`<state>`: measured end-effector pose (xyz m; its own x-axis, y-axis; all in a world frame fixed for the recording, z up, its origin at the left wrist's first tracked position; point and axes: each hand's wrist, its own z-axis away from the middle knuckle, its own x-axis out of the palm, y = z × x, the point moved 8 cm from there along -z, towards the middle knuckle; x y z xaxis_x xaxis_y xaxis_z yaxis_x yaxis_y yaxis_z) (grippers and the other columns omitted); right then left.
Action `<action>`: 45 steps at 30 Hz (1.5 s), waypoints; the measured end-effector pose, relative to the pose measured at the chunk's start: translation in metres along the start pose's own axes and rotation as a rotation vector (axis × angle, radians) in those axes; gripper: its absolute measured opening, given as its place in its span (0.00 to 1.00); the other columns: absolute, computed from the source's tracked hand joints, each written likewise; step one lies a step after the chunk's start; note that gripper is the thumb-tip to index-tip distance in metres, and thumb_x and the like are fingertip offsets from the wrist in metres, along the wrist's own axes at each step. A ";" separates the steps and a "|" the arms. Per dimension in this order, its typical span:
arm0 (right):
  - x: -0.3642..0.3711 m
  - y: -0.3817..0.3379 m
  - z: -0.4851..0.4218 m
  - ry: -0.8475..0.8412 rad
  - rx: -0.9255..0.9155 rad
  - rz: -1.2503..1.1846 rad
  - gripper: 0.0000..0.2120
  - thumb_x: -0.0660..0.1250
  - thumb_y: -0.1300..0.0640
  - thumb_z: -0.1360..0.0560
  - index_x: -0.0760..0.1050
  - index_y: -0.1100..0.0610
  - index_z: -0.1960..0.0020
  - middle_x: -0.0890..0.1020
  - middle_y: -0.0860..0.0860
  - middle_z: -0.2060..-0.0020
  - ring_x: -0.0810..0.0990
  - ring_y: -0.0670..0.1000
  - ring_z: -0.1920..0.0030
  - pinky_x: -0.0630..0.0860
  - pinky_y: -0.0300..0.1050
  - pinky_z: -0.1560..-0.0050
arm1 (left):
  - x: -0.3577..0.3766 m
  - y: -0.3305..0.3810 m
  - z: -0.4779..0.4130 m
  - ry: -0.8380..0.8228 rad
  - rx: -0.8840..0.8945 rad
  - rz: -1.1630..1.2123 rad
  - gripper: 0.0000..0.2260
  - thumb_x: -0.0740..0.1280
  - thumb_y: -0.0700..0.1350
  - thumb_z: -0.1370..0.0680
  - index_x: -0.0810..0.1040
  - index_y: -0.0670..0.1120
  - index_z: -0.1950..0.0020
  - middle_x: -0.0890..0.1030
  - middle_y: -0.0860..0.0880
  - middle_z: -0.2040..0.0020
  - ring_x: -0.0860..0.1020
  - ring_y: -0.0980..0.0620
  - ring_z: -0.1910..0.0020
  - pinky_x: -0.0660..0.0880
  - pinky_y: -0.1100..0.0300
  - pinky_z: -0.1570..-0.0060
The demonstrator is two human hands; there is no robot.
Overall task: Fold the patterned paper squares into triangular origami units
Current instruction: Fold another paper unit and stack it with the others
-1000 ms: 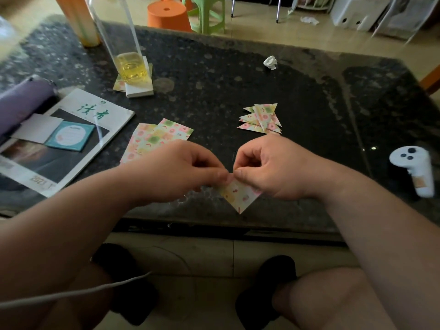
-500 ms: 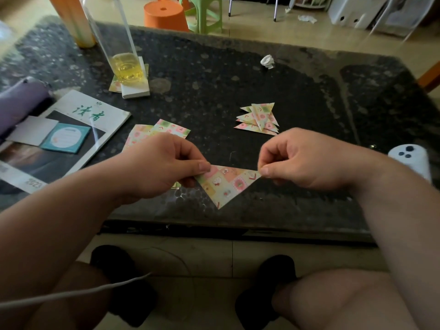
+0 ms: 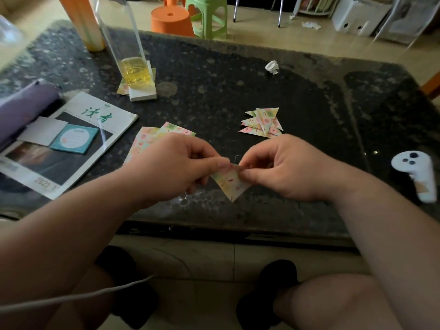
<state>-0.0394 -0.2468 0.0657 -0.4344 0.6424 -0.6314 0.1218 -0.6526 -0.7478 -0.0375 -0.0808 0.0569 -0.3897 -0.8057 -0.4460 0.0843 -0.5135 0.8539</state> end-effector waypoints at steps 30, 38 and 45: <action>0.014 -0.001 -0.001 0.118 0.056 -0.248 0.04 0.73 0.58 0.23 0.85 0.54 0.56 0.87 0.51 0.61 0.86 0.50 0.58 0.84 0.48 0.54 | 0.005 -0.003 -0.003 0.027 0.118 0.209 0.04 0.72 0.46 0.21 0.85 0.48 0.55 0.86 0.43 0.57 0.84 0.38 0.56 0.81 0.38 0.49; 0.013 -0.005 0.002 0.084 -0.010 -0.260 0.05 0.72 0.59 0.22 0.84 0.56 0.57 0.86 0.52 0.62 0.83 0.47 0.62 0.80 0.41 0.60 | 0.007 -0.002 0.003 0.037 0.184 -0.045 0.09 0.68 0.55 0.21 0.79 0.54 0.60 0.82 0.55 0.63 0.80 0.55 0.64 0.79 0.50 0.60; 0.003 0.004 0.008 0.078 0.036 -0.291 0.06 0.73 0.58 0.22 0.84 0.55 0.58 0.86 0.50 0.63 0.82 0.45 0.63 0.79 0.40 0.61 | 0.005 -0.012 0.007 -0.270 0.097 -0.097 0.07 0.71 0.57 0.31 0.80 0.54 0.60 0.82 0.48 0.68 0.80 0.52 0.69 0.78 0.56 0.65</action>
<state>-0.0475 -0.2512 0.0626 -0.3768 0.8323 -0.4066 -0.0305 -0.4498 -0.8926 -0.0470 -0.0769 0.0461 -0.6223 -0.6403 -0.4503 -0.0480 -0.5430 0.8383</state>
